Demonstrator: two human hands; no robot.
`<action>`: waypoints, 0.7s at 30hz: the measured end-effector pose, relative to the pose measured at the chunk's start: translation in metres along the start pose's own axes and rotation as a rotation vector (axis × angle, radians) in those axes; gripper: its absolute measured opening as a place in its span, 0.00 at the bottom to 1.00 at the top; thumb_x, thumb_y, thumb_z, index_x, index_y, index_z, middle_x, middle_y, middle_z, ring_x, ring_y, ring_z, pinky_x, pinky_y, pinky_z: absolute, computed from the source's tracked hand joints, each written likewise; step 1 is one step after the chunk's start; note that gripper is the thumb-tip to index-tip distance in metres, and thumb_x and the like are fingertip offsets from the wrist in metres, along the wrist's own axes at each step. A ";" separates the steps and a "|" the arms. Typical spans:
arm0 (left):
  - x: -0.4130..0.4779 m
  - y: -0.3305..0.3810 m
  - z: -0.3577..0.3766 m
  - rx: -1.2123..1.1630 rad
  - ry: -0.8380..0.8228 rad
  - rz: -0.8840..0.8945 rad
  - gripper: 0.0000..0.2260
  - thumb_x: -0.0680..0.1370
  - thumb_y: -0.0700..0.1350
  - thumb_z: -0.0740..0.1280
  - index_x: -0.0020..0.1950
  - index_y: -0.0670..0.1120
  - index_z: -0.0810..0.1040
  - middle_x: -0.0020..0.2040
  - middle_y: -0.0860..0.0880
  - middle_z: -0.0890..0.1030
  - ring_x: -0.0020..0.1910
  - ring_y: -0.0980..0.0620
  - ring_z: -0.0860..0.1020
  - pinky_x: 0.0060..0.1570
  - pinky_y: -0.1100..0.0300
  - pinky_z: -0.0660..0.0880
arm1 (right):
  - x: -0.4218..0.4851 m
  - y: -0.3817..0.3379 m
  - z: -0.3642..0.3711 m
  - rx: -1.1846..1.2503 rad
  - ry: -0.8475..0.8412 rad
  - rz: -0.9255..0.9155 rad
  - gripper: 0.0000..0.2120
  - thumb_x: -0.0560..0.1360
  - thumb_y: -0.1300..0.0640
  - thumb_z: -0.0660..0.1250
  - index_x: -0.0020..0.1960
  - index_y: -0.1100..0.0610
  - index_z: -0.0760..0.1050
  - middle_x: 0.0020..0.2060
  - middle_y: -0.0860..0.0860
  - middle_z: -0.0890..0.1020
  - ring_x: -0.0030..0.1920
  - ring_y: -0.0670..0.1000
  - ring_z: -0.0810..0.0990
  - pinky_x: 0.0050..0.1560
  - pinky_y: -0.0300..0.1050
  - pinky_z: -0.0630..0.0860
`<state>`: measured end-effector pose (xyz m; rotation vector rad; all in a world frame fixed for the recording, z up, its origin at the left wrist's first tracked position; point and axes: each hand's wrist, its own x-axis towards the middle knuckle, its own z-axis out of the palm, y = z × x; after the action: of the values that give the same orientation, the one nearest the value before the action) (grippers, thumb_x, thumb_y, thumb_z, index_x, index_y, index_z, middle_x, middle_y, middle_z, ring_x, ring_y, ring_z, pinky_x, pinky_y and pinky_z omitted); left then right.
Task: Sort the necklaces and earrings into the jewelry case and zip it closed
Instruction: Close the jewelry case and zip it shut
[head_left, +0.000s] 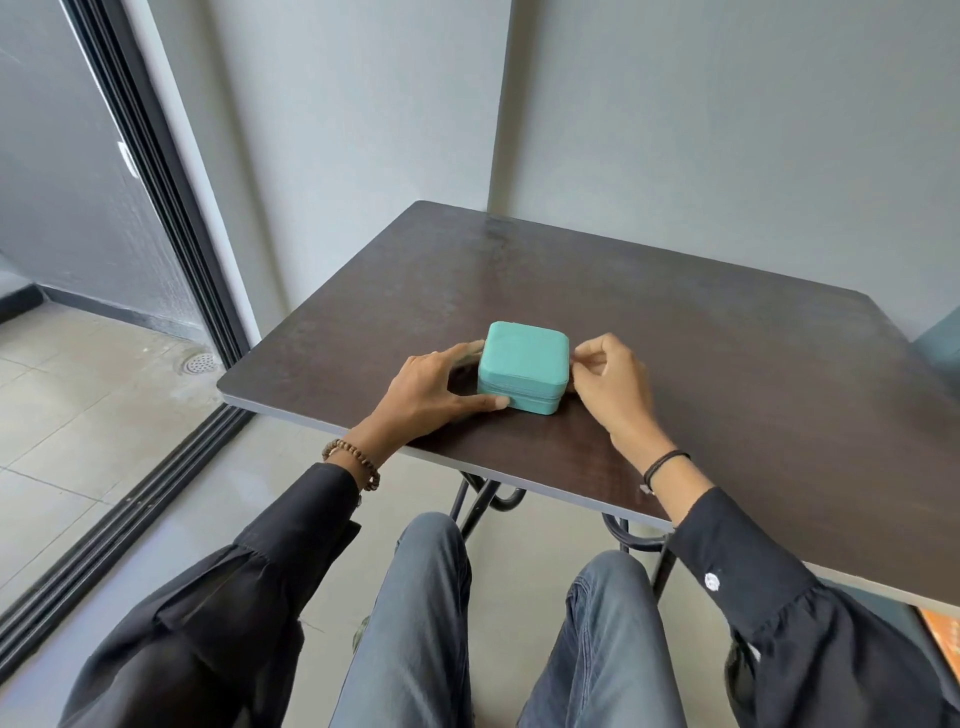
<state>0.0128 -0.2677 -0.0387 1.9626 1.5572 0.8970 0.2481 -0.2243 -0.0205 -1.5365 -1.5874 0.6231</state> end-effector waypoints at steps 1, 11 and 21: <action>-0.002 0.001 0.001 -0.010 0.011 -0.001 0.36 0.71 0.65 0.75 0.76 0.56 0.71 0.68 0.59 0.79 0.67 0.60 0.77 0.69 0.53 0.72 | -0.006 0.001 0.000 0.023 -0.025 0.018 0.06 0.77 0.62 0.67 0.53 0.55 0.80 0.47 0.48 0.84 0.48 0.47 0.82 0.52 0.42 0.79; -0.003 0.014 0.003 -0.055 0.044 -0.040 0.28 0.76 0.58 0.73 0.75 0.59 0.72 0.70 0.59 0.77 0.66 0.61 0.73 0.60 0.61 0.69 | -0.032 0.000 -0.002 0.356 -0.184 0.156 0.18 0.80 0.55 0.60 0.66 0.50 0.81 0.58 0.42 0.84 0.52 0.38 0.84 0.64 0.47 0.79; 0.039 0.017 -0.011 -0.195 0.082 -0.047 0.18 0.78 0.49 0.73 0.68 0.53 0.80 0.55 0.57 0.86 0.51 0.57 0.84 0.59 0.59 0.79 | 0.004 -0.024 0.002 0.366 -0.266 0.149 0.17 0.76 0.50 0.61 0.61 0.41 0.82 0.55 0.42 0.85 0.55 0.42 0.84 0.67 0.49 0.77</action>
<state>0.0209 -0.2347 -0.0113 1.7662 1.4923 1.0793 0.2332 -0.2230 -0.0013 -1.3423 -1.4538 1.1731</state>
